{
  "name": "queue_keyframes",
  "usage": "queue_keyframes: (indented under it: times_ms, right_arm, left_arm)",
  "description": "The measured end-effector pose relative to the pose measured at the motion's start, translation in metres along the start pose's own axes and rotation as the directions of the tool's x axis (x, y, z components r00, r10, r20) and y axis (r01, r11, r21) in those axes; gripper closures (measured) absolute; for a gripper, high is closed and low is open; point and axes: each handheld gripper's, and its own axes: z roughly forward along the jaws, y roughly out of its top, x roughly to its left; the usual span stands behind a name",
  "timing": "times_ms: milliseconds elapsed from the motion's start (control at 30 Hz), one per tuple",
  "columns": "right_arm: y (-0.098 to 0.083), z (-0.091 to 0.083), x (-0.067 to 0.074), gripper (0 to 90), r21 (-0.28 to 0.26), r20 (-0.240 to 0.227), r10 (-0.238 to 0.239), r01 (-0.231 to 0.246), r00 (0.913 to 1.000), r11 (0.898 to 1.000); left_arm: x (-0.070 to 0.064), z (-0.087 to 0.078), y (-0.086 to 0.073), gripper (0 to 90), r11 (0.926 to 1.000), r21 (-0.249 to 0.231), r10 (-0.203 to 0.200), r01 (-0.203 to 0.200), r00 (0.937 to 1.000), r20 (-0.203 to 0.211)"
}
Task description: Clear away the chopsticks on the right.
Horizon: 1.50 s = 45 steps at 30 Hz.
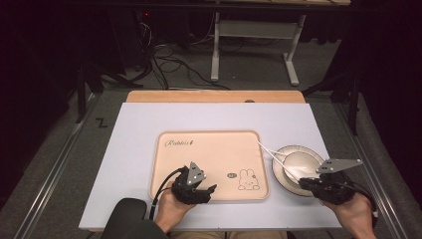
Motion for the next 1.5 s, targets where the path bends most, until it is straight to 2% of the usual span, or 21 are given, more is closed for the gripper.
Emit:
queue_keyframes:
  times_ms: [100,233,467,500,567,667,833,967,1033,1233,1367,1500]
  right_arm:
    - [0.003,0.008,0.006,85.6,-0.008,-0.011,0.002,-0.002,0.9999,1.0]
    - [0.009,0.02,0.013,85.6,0.009,-0.013,0.001,-0.001,0.9999,1.0]
    - [0.019,0.037,0.019,85.6,0.009,-0.037,0.011,-0.011,0.9992,1.0]
    - [0.021,0.04,0.019,85.6,0.012,-0.033,0.001,0.0,0.9994,1.0]
    - [0.026,0.047,0.022,85.6,0.002,-0.052,0.015,-0.015,0.9985,1.0]
    - [0.03,0.053,0.022,85.5,0.003,-0.055,0.016,-0.016,0.9983,1.0]
    - [0.04,0.066,0.026,85.6,0.026,-0.055,0.001,0.0,0.9985,1.0]
    - [0.049,0.081,0.031,85.5,0.054,-0.044,-0.041,0.043,0.9982,0.998]
    - [0.053,0.087,0.033,85.5,0.066,-0.029,-0.044,0.046,0.9986,0.997]
    - [0.064,0.101,0.035,85.5,0.085,-0.031,-0.049,0.052,0.9983,0.995]
    - [0.068,0.112,0.033,85.5,0.113,-0.025,-0.035,0.037,0.9991,0.993]
    - [0.07,0.118,0.031,85.4,0.117,-0.032,-0.029,0.033,0.999,0.993]
  left_arm:
    - [0.0,-0.001,-0.001,35.4,1.0,-0.001,0.005,-0.005,1.0,-0.002]
    - [-0.001,-0.003,-0.002,35.4,0.9996,0.001,0.028,-0.028,0.9996,-0.009]
    - [0.0,-0.007,-0.003,35.2,0.9998,0.004,0.02,-0.02,0.9997,-0.01]
    - [-0.001,-0.008,-0.003,35.2,0.9999,0.005,0.012,-0.012,0.9999,-0.007]
    - [0.0,-0.011,-0.004,35.0,1.0,0.005,0.005,-0.005,0.9999,-0.009]
    - [0.001,-0.013,-0.005,35.0,1.0,0.007,0.005,-0.004,0.9999,-0.014]
    - [0.003,-0.019,-0.006,35.0,1.0,-0.004,-0.008,0.008,0.9993,-0.037]
    - [0.004,-0.024,-0.008,35.0,0.9999,-0.009,-0.007,0.007,0.9983,-0.058]
    - [0.005,-0.026,-0.009,34.9,0.9999,-0.014,-0.009,0.008,0.9976,-0.069]
    - [0.009,-0.035,-0.01,34.8,0.9995,-0.028,-0.019,0.016,0.9945,-0.103]
    - [0.009,-0.039,-0.012,34.4,0.9993,-0.033,-0.02,0.017,0.9931,-0.116]
    - [0.009,-0.041,-0.013,34.5,0.9992,-0.035,-0.023,0.019,0.9913,-0.13]
